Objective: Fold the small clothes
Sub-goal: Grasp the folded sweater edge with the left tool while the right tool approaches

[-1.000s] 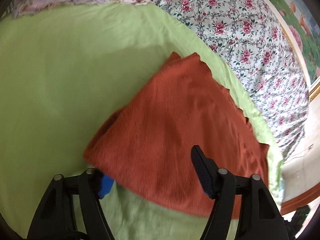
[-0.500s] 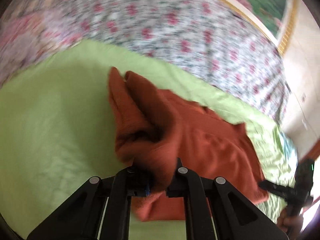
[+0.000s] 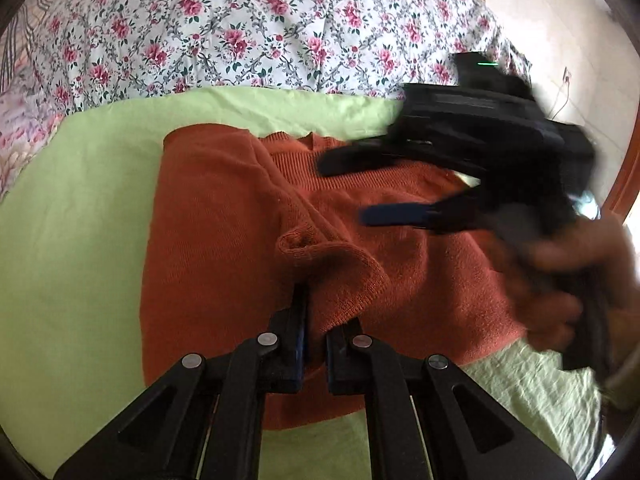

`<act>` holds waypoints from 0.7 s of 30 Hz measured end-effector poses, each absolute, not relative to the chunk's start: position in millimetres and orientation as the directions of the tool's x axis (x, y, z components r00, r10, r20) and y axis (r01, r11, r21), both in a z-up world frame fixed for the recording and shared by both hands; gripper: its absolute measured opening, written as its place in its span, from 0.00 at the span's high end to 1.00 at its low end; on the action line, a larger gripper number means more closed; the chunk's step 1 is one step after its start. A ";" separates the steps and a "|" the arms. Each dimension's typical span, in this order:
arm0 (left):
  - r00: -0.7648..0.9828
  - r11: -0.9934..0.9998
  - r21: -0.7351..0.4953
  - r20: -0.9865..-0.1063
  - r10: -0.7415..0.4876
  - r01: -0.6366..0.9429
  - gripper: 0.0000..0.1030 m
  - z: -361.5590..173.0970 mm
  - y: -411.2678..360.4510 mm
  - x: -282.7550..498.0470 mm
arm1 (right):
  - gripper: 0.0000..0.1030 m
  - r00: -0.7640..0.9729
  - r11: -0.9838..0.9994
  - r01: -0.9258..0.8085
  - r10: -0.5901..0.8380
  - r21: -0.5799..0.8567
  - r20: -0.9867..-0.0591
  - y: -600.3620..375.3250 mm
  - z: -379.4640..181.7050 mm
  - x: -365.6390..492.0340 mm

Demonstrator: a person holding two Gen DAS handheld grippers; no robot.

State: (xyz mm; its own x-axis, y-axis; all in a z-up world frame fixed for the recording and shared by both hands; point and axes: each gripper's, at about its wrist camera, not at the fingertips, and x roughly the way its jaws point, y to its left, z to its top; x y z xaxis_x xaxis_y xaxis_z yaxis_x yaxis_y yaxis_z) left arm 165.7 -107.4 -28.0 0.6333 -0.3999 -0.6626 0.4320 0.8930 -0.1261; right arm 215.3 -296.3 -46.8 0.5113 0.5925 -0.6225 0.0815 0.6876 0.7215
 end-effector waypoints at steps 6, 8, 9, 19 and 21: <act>0.629 0.886 -0.133 -0.657 -0.415 0.445 0.95 -22.3 -100.4 163.7 | 0.28 0.434 0.673 0.050 0.651 0.738 -0.623 -257.9 -68.7 290.4; 0.630 0.883 -0.129 -0.655 -0.417 0.450 0.95 -18.6 -100.5 161.7 | 0.74 0.424 0.695 0.039 0.639 0.718 -0.642 -247.2 -68.0 302.6; 0.631 0.880 -0.129 -0.650 -0.423 0.457 0.95 -14.6 -101.1 160.4 | 0.80 0.419 0.702 0.037 0.635 0.711 -0.649 -245.6 -66.1 304.3; 0.530 0.748 -0.227 -0.580 -0.618 0.623 0.95 24.5 -172.2 138.5 | 0.84 0.599 0.784 -0.057 0.522 0.618 -0.607 -318.2 23.5 242.3; 0.500 0.720 -0.230 -0.582 -0.641 0.655 0.95 18.5 -196.5 134.6 | 0.84 0.619 0.815 -0.029 0.470 0.579 -0.629 -342.2 26.7 227.8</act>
